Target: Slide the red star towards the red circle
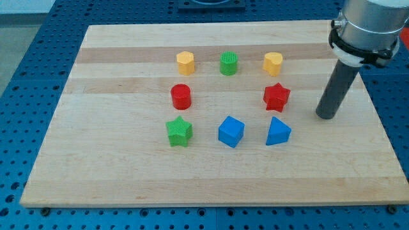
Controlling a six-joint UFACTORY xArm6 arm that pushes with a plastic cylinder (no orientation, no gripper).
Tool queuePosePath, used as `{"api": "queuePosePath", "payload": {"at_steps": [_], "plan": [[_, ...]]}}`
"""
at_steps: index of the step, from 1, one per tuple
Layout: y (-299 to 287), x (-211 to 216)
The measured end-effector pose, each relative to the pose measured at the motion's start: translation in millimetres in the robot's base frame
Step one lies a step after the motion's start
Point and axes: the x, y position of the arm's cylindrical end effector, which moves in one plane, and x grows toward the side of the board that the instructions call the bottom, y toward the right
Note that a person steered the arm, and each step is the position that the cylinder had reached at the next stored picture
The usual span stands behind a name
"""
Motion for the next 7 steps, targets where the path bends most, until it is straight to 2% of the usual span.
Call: {"api": "queuePosePath", "payload": {"at_steps": [1, 2, 7], "plan": [[-0.4, -12.6], [-20.4, -69.6], [-19.5, -30.4]]}}
